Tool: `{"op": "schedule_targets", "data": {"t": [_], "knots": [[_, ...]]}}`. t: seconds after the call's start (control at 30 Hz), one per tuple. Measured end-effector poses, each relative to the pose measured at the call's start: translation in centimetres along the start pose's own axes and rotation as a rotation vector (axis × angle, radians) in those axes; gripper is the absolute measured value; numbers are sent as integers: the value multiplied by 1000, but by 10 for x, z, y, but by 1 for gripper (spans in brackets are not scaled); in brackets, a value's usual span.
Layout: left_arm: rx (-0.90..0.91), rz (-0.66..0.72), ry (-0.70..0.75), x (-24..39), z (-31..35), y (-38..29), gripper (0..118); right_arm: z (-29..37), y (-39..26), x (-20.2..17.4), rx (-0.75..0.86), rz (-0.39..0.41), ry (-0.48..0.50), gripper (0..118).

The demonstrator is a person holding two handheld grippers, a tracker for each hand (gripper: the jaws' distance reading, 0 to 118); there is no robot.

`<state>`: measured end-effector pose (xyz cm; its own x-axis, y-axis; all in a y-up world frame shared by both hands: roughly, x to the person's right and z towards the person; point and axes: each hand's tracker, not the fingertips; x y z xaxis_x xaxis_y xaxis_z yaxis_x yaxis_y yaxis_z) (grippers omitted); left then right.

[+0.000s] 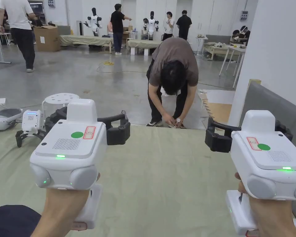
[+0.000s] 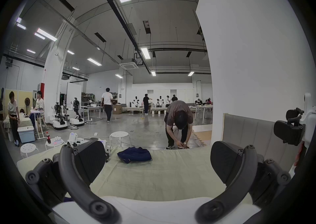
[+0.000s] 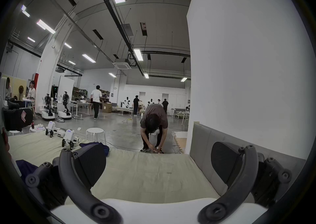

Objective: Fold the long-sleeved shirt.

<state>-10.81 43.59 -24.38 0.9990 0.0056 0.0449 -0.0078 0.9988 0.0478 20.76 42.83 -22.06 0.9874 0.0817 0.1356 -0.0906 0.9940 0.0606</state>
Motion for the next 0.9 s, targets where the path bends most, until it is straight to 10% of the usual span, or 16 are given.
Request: {"op": "schedule_targets", "data": {"t": [0.9], "knots": [[3,-2,-8,2,-2,-5,111,-2,-5,2,-13,4,5,118]]}}
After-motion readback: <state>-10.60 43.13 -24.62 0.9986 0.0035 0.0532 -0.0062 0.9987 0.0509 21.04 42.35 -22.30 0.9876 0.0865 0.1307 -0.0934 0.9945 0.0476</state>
